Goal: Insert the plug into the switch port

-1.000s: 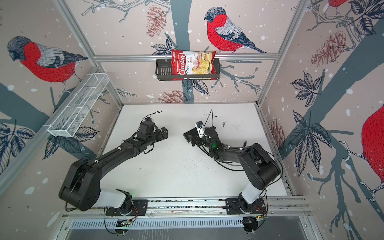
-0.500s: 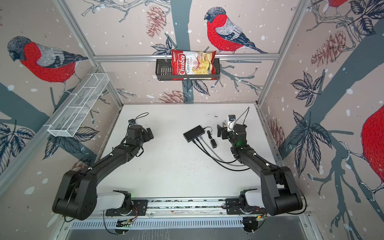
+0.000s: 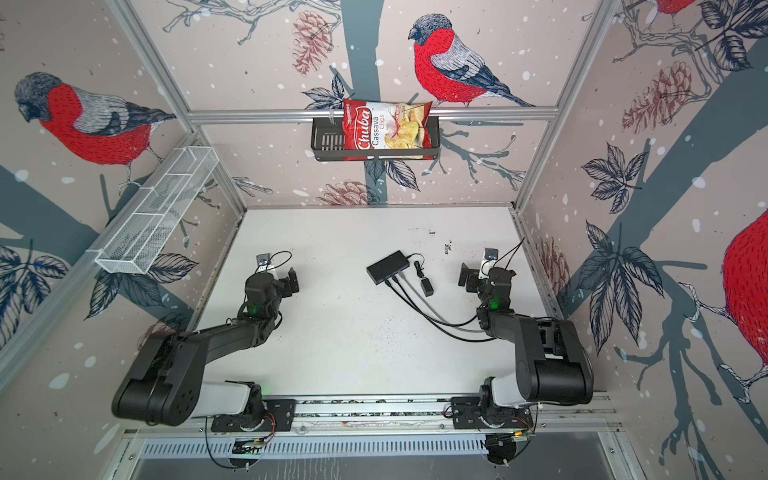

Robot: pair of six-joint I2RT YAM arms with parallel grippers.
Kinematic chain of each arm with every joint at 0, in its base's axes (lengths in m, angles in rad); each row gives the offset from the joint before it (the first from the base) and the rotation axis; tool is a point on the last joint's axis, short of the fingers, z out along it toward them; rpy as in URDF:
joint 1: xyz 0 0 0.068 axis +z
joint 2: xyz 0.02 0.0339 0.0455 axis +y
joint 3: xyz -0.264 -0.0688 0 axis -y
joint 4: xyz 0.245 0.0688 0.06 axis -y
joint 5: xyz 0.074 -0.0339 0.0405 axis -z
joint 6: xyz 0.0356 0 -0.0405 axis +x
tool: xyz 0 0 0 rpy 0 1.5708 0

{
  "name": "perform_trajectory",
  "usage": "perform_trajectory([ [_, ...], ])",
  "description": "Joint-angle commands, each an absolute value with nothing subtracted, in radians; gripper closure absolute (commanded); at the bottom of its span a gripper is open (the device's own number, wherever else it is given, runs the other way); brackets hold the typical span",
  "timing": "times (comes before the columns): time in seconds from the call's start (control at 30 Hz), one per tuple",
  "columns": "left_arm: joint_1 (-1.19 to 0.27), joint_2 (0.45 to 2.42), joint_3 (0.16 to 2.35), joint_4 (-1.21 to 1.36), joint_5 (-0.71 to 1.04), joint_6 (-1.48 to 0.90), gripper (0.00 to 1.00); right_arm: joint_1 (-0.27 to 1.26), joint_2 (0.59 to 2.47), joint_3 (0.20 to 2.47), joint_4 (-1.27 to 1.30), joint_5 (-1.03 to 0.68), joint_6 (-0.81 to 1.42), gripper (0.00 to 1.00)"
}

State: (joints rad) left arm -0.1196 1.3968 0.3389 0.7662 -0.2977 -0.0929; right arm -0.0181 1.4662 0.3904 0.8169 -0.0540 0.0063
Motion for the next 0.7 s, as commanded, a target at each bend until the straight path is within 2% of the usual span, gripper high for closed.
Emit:
perform_trajectory([
  [0.0, -0.101, 1.403, 0.337, 0.930, -0.209, -0.014, 0.04, -0.026, 1.500, 0.362, 0.982, -0.077, 0.039, 0.01],
  [0.1, -0.095, 1.409, 0.262, 1.112, -0.201, 0.040, 0.04, -0.020, 1.465, 0.294, 1.073, -0.075, 0.028, 0.01],
  [0.23, -0.038, 1.568, 0.169, 1.436, -0.155, -0.004, 0.04, -0.004, 1.531, 0.158, 1.397, -0.079, 0.008, 0.01],
  [0.3, -0.032, 1.530, 0.175, 1.382, -0.159, -0.017, 0.04, 0.002, 1.485, 0.193, 1.243, -0.054, 0.002, 0.00],
  [0.4, -0.003, 1.544, 0.174, 1.392, -0.187, -0.072, 0.04, 0.001, 1.514, 0.195, 1.291, -0.009, 0.026, 0.01],
  [0.47, -0.008, 1.549, 0.192, 1.370, -0.211, -0.063, 0.04, -0.003, 1.500, 0.241, 1.178, 0.059, 0.069, 0.01],
  [0.67, -0.009, 1.558, 0.194, 1.377, -0.204, -0.055, 0.03, 0.000, 1.502, 0.233, 1.202, 0.068, 0.066, 0.01],
])
